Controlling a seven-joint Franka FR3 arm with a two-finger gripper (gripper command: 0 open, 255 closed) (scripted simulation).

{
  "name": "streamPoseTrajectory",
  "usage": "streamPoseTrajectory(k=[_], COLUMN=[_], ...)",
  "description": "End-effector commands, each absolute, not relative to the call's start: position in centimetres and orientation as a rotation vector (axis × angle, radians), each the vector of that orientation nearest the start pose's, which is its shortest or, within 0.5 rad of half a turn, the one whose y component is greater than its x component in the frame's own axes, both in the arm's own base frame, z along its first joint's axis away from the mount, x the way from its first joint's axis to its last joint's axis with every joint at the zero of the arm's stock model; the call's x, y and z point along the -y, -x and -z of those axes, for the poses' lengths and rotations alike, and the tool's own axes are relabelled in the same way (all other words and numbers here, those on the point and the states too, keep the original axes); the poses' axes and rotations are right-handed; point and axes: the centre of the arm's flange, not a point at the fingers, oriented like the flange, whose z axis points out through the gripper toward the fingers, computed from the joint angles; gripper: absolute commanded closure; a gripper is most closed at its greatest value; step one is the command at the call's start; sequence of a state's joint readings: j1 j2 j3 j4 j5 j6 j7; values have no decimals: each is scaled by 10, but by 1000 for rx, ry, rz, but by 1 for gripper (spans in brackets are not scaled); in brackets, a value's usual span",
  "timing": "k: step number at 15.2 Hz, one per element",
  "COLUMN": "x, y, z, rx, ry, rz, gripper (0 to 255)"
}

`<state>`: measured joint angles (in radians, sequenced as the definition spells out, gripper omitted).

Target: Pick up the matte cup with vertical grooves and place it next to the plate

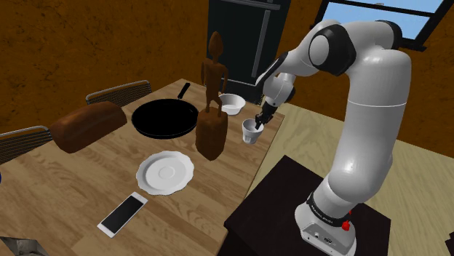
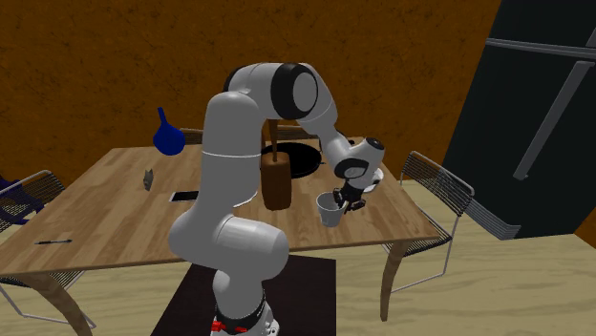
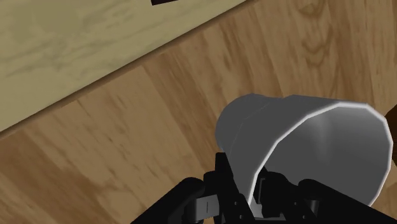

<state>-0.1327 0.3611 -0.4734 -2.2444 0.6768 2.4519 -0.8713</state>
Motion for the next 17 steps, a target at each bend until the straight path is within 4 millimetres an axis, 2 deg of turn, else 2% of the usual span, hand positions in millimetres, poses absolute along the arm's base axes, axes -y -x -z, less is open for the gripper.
streamPoseTrajectory(k=[1,17], x=[307,307], y=[-435,-435], z=[-223,-307], rx=[-381,-381], ry=[2889,2889], rz=[159,159], gripper=[255,255])
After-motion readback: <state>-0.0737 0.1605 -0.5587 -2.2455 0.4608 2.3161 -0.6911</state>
